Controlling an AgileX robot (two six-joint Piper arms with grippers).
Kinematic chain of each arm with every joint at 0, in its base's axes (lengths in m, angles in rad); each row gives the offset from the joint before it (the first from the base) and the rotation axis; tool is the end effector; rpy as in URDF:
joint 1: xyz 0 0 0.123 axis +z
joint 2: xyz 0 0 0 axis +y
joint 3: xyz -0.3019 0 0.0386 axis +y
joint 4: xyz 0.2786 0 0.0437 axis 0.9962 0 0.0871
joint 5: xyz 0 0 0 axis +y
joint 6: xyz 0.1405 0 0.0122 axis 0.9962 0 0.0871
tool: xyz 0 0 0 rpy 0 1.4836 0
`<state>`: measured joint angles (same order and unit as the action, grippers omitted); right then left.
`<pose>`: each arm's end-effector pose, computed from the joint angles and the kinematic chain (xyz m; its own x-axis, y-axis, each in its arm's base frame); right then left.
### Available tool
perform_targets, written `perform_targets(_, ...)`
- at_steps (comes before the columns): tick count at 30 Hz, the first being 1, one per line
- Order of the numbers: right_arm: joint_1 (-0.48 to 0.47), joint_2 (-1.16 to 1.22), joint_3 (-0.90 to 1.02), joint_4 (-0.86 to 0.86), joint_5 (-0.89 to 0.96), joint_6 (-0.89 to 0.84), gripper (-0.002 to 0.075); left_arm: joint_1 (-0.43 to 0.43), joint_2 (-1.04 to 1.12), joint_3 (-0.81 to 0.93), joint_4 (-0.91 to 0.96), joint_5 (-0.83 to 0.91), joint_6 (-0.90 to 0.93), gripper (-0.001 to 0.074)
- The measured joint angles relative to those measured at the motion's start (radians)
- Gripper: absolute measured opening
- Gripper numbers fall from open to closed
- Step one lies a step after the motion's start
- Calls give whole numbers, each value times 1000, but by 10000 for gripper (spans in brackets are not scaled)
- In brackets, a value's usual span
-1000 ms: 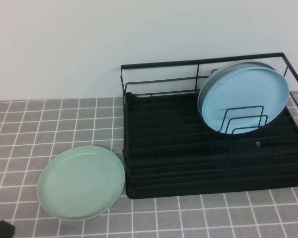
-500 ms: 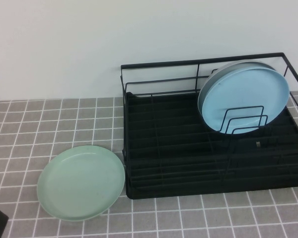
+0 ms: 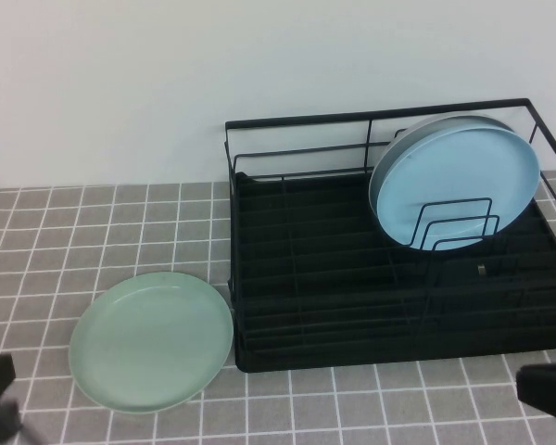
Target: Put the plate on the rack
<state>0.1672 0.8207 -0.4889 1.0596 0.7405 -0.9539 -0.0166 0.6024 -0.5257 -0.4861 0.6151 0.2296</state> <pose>0.1733 0.1135 0.2504 -0.5887 -0.1264 -0.7984 -0.6108 0.7165 0.3370 0.1695 -0.0409 0.2773 -0.5561 -0.1611 -0.8153 0.1501 0.9454 -0.2892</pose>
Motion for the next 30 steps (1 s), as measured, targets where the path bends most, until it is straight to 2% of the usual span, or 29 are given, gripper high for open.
perform_targets(5, 0, 0, 0, 59, 0, -120, -1, 0, 206, -103, 17, 2, 35, 1)
perform_targets(12, 0, 2, -6, 56, -17, -130, -1, 0, 499, -255, -6, 28, 143, 1)
perform_targets(18, 0, 92, -136, -30, 25, -55, -1, 7, 709, -400, -100, 127, 276, 1)
perform_targets(21, 0, 164, -219, -147, 42, 47, -1, 62, 788, -443, -239, 199, 382, 1)
perform_targets(24, 0, 236, -279, -193, 94, 69, -1, 155, 853, -458, -353, 257, 448, 1)
perform_targets(27, 0, 278, -297, -179, 124, 51, -1, 249, 905, -466, -379, 301, 453, 0)
perform_targets(30, 0, 307, -297, -162, 124, 35, -1, 290, 939, -466, -364, 312, 456, 1)
